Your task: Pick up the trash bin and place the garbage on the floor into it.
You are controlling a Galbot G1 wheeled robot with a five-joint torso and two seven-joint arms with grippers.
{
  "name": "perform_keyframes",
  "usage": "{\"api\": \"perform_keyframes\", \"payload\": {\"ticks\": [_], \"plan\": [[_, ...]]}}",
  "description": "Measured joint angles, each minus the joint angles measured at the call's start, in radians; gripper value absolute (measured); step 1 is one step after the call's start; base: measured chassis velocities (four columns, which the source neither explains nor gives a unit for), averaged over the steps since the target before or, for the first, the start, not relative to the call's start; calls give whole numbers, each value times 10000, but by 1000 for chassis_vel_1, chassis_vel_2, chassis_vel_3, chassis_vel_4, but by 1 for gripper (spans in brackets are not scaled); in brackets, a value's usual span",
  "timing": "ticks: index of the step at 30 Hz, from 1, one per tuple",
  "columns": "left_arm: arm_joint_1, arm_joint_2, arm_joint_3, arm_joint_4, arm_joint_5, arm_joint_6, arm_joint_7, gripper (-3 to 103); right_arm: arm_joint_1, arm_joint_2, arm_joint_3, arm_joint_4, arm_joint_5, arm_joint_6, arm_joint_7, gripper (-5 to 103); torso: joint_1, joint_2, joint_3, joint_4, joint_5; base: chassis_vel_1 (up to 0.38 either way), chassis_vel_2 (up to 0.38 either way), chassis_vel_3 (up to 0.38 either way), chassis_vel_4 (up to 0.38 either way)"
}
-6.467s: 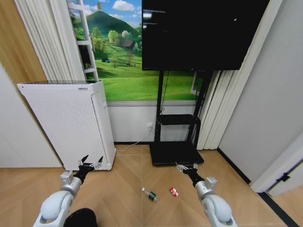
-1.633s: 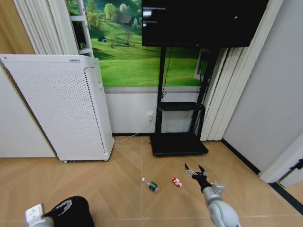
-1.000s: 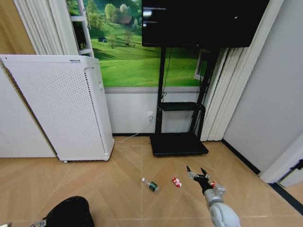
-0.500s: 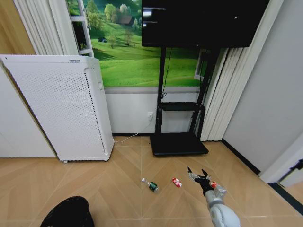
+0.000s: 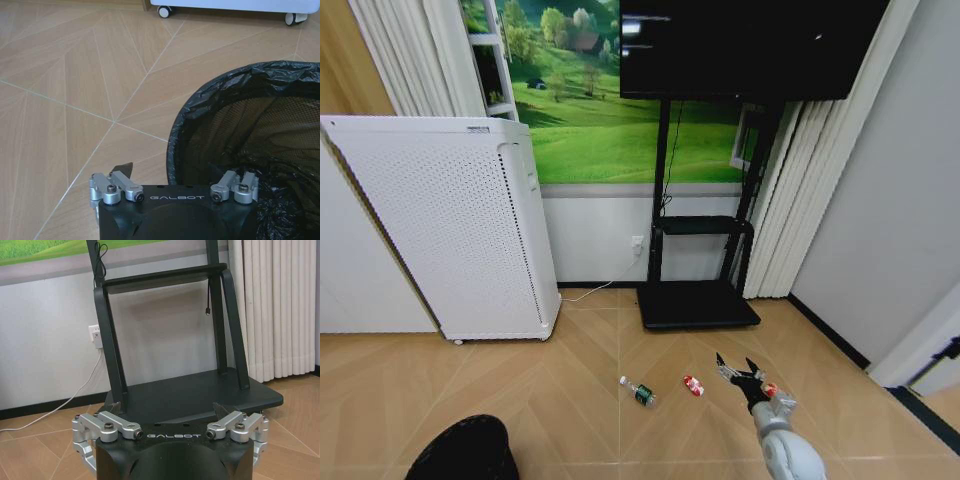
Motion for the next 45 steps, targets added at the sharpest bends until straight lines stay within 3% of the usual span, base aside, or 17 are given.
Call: {"api": "perform_keyframes", "payload": {"ticks": [4, 9, 12, 16, 19, 30, 33, 35, 38, 40, 41, 45], "plan": [[-132, 24, 86, 116, -46, -1, 0, 74, 8, 1, -2, 10, 0, -19, -4, 100, 0, 1, 0, 0, 1, 0, 0, 0, 0], [-302, 126, 185, 321, -181, 2, 0, 51, 24, -1, 16, 28, 0, -58, -5, 100, 0, 1, 1, 0, 1, 0, 0, 0, 0], [-355, 150, 222, 388, -215, 5, 6, 45, 32, -6, 30, 35, -1, -79, -4, 100, 0, 2, 1, 0, 1, 0, 0, 0, 0], [-494, 174, 286, 549, -274, -3, 51, 24, 62, -32, 42, 50, 0, -133, 11, 100, 0, 3, 1, 0, 6, 0, 0, 0, 0], [-573, 172, 313, 625, -301, -47, 114, 16, 101, -48, 38, 66, 0, -158, 37, 100, 0, 5, 1, -1, 9, 0, 0, 0, 0], [-838, 107, 371, 794, -192, -95, 241, 11, 195, -78, 10, 60, 3, -197, 108, 100, 0, 6, 1, 3, 11, 0, 0, 0, 0], [-1095, 65, 514, 886, 91, -580, 618, 11, 171, -78, 16, 19, 3, -193, 109, 100, 0, 6, 2, 2, -2, 0, 0, 0, 0], [-1518, 25, 711, 1076, 623, -1632, 1333, 10, 134, -74, 21, -13, 2, -172, 110, 100, 1, 3, 5, -2, -20, 0, 0, 0, 0], [-1701, 22, 765, 1131, 843, -2050, 1579, 8, 124, -72, 21, -20, 2, -169, 110, 100, 1, 2, 5, -2, -21, 0, 0, 0, 0], [-2230, 59, 964, 1245, 1435, -3216, 2157, 4, 110, -45, 12, -30, -4, -158, 110, 100, 2, 1, 6, -1, -11, 0, 0, 0, 0], [-2230, 59, 964, 1245, 1435, -3216, 2157, 4, 110, -45, 12, -30, -4, -158, 110, 100, 2, 1, 6, -1, -11, 0, 0, 0, 0], [-2684, 158, 1181, 1347, 1882, -4226, 2874, 4, 106, -36, -1, -86, -31, -151, 105, 100, 2, 2, 4, -1, -2, 0, 0, 0, 0]]}}
